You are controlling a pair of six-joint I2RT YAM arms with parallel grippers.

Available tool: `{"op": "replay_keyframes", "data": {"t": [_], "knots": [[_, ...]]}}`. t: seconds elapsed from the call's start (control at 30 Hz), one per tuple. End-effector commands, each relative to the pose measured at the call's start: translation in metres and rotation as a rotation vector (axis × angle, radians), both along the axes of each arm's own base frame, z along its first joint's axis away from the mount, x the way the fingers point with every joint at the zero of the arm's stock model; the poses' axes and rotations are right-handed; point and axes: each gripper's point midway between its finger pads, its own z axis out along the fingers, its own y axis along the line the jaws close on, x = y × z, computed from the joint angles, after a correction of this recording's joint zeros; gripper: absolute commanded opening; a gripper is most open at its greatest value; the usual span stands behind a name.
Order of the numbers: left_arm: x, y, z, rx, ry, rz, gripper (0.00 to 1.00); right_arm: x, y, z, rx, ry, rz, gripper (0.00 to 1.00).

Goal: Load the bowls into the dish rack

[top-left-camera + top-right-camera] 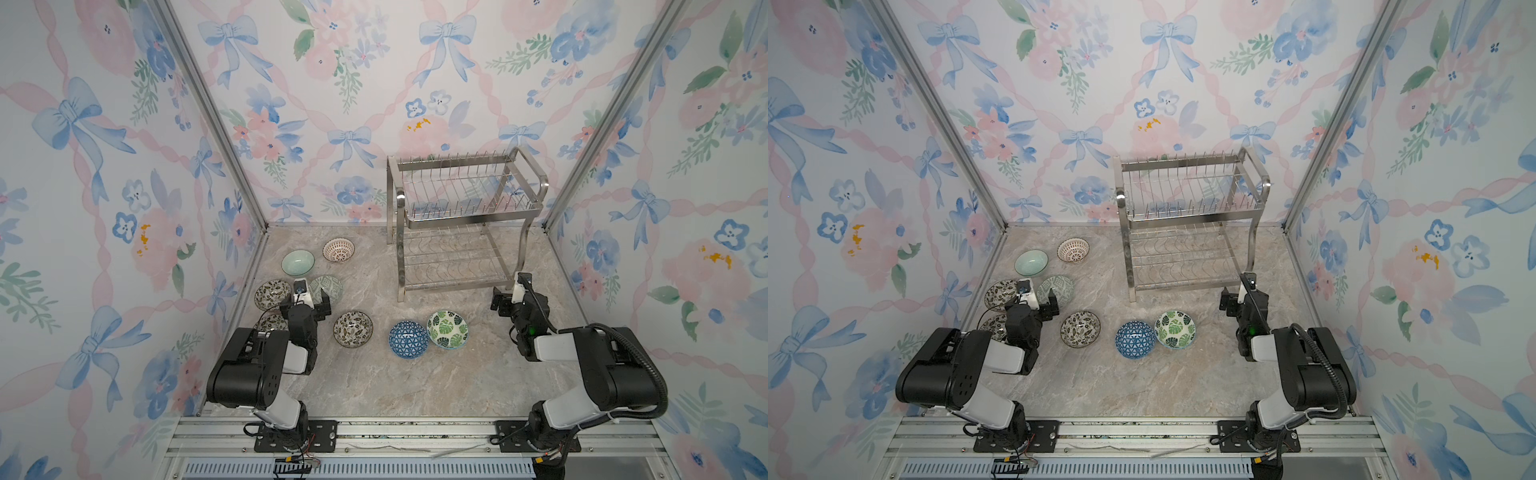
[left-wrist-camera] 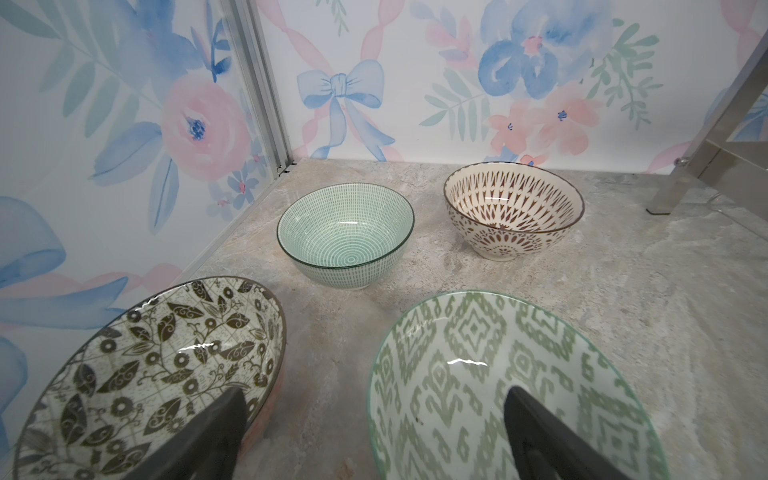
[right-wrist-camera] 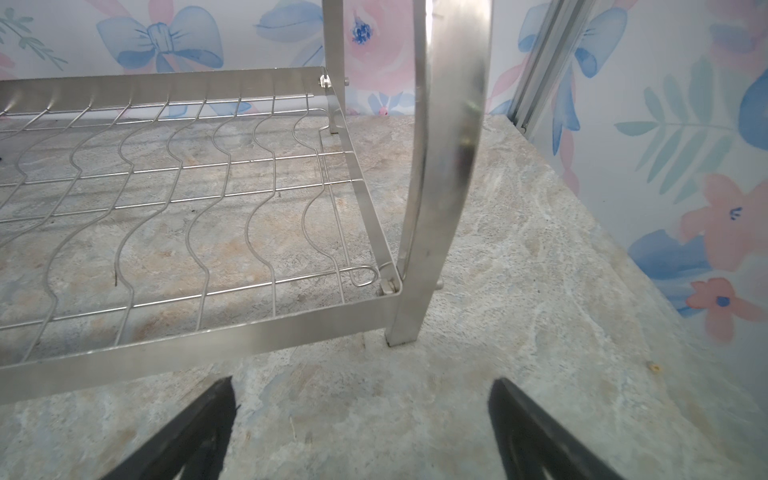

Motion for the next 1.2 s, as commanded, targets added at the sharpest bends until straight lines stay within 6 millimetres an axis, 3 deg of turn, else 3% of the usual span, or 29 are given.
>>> {"op": "replay_keyframes", "data": {"t": [0.0, 0.43, 0.53, 0.77, 0.93, 1.03, 1.17], "knots": [[0.001, 0.001, 0.006, 0.012, -0.020, -0.004, 0.98, 0.006, 0.002, 0.010, -0.018, -0.022, 0.005, 0.97], [0.001, 0.001, 0.006, 0.012, -0.020, -0.003, 0.98, 0.006, 0.001, 0.010, -0.014, -0.026, 0.004, 0.97], [-0.003, 0.005, 0.014, 0.014, -0.035, 0.032, 0.98, -0.001, -0.004, 0.026, -0.040, -0.065, -0.052, 0.97], [-0.013, 0.010, 0.063, -0.010, -0.046, 0.143, 0.98, -0.026, -0.037, 0.074, -0.007, -0.107, -0.266, 0.97], [-0.033, -0.003, 0.088, -0.374, -0.195, 0.122, 0.98, -0.043, -0.048, 0.089, 0.250, -0.164, -0.372, 0.96], [-0.031, -0.040, 0.107, -0.468, -0.211, -0.095, 0.98, -0.036, -0.033, 0.094, 0.320, -0.132, -0.238, 0.97], [-0.019, -0.098, 0.123, -0.480, -0.130, -0.289, 0.98, -0.031, -0.042, 0.109, 0.291, -0.086, -0.277, 0.97]]}}
